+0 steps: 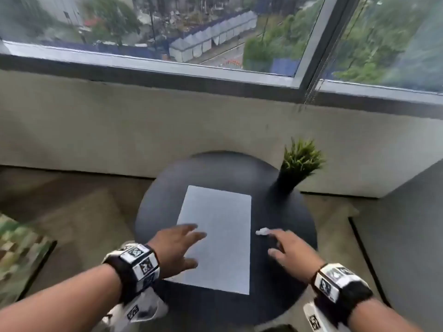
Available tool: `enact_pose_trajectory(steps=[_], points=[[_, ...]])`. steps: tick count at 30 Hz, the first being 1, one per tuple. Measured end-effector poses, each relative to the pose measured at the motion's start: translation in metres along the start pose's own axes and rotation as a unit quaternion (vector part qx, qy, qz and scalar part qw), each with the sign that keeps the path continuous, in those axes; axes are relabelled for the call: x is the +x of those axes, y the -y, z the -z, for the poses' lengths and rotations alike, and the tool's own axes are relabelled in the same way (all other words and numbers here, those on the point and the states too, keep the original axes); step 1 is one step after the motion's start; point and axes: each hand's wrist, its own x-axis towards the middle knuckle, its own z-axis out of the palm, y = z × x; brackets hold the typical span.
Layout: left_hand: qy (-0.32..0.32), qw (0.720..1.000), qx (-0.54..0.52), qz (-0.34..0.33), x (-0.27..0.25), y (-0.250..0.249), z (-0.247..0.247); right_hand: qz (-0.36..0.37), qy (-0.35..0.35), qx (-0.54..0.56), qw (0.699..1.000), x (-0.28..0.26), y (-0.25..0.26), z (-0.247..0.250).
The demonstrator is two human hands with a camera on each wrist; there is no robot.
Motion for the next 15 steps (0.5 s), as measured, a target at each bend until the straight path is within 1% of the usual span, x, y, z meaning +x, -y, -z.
enact_pose_trajectory(steps=[1,2,3,6,7,10,12,13,15], points=[[-0.014,0.999,0.032,-0.012,0.009,0.003,-0.006,0.002,-0.023,-0.011,1.0,0.012,-0.004,-0.008],[-0.035,0.998,0.056,-0.006,0.015,0.007,-0.013,-0.011,-0.031,-0.033,0.999,0.022,-0.005,-0.012],[-0.036,0.996,0.077,-0.006,0.019,0.009,-0.02,-0.019,-0.031,-0.042,0.998,0.032,-0.007,-0.018],[-0.048,0.994,0.095,0.001,0.02,0.007,-0.05,-0.003,-0.028,-0.063,0.998,0.049,-0.007,-0.036],[-0.057,0.994,0.097,0.008,0.019,0.006,-0.06,-0.001,-0.041,-0.061,0.997,0.05,-0.005,-0.039],[-0.086,0.993,0.072,0.027,0.006,-0.004,-0.079,-0.021,-0.081,-0.028,0.996,0.039,0.002,-0.043],[-0.086,0.994,0.062,0.029,-0.005,-0.016,-0.086,-0.055,-0.08,0.0,0.995,0.024,0.004,-0.047],[-0.085,0.994,0.057,0.032,-0.011,-0.022,-0.089,-0.066,-0.079,0.003,0.995,0.015,0.003,-0.051],[-0.095,0.994,0.046,0.038,-0.02,-0.032,-0.094,-0.08,-0.086,-0.028,0.993,0.004,-0.001,-0.06]])
